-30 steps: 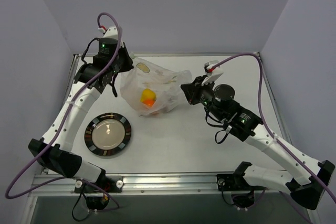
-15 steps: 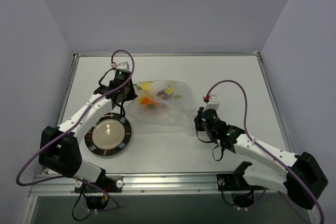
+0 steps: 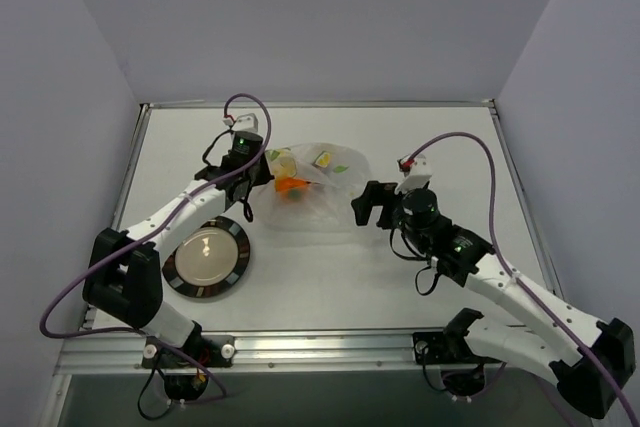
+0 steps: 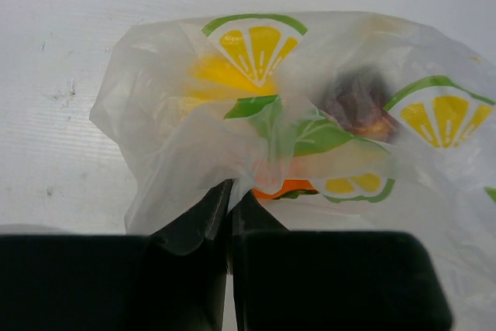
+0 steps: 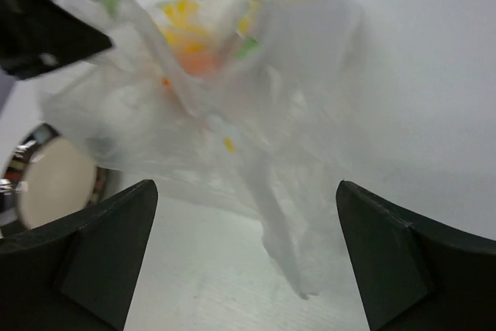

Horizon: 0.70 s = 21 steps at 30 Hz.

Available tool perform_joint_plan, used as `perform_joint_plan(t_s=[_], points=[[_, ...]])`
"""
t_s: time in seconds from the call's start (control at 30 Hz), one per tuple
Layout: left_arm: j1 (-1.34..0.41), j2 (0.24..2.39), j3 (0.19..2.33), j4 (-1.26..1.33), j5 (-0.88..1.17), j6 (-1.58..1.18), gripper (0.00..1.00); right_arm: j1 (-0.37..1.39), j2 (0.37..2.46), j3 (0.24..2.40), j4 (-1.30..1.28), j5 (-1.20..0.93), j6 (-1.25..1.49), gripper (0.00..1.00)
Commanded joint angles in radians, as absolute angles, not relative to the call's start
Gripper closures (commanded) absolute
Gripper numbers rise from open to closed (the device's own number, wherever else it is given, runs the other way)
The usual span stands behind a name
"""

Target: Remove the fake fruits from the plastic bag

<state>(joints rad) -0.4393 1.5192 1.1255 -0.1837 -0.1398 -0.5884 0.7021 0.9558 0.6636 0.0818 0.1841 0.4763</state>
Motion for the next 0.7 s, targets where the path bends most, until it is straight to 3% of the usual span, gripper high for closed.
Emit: perform_joint_plan(t_s=[0.0,0.23,0.5,0.63,0.67], points=[[-0.459,1.451,1.195,-0.144,-0.173,-0.558,0.98,0.761,0.894,0.801,-0.035,0.157,0.381,0.04],[-0.460,1.459,1.198,-0.150,-0.156,-0.558,0.98,0.772,1.170,0.980,-0.035,0.203,0.221,0.00],[-0.462,1.474,1.210,-0.147,-0.150,-0.558,0.97,0.611,1.572,1.189,-0.011,-0.154,0.012,0.00],[-0.460,1.482,1.215,-0.144,-0.152,-0.555,0.98,0.536,1.681,1.233,0.134,-0.037,-0.005,0.01],[-0.460,1.483,1.216,-0.141,-0.152,-0.555,0.98,0.514,1.701,1.238,0.167,-0.020,-0.003,0.05]])
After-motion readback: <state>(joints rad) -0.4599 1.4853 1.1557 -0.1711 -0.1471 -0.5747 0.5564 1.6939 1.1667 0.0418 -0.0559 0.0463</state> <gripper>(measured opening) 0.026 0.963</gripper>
